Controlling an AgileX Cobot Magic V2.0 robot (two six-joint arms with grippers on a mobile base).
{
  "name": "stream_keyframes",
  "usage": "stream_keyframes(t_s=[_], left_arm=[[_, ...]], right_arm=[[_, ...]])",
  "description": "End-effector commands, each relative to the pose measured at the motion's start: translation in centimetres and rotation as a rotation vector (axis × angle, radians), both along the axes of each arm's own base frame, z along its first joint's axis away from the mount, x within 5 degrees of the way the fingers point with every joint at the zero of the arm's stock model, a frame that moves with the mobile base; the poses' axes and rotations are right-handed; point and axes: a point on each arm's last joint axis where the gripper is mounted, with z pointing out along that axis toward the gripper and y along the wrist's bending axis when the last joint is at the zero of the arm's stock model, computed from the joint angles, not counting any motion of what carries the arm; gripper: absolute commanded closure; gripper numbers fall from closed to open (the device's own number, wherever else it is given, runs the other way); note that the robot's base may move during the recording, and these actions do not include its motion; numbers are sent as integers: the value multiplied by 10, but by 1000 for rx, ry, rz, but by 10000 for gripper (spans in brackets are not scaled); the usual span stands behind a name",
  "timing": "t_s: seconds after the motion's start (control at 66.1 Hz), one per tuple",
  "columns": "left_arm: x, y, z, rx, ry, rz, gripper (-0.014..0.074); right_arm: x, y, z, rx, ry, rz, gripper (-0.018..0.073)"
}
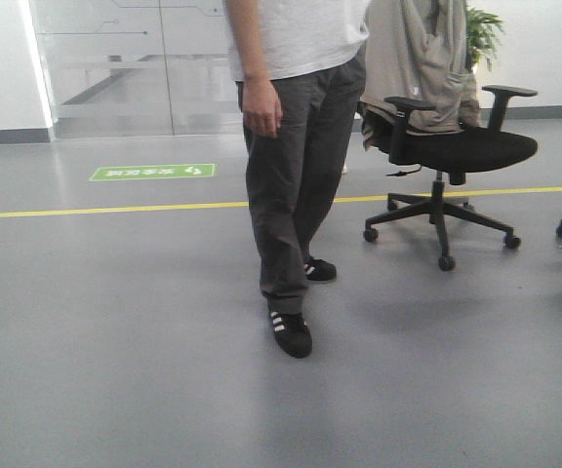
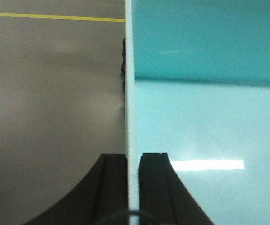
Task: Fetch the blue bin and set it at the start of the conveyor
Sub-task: 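Hold the teal bin in both grippers while driving to the red conveyor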
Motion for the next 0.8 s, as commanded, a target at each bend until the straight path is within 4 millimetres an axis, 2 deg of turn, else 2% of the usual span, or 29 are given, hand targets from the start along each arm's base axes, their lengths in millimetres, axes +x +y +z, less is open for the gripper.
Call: stream_keyframes(t_s=[0.0, 0.787], left_arm=[[-3, -4, 10, -32, -63, -44, 708], [-3, -4, 10, -29, -67, -43, 708]], right_arm=[[0, 2, 7, 1, -64, 29, 721], [0, 2, 7, 1, -64, 28, 721]])
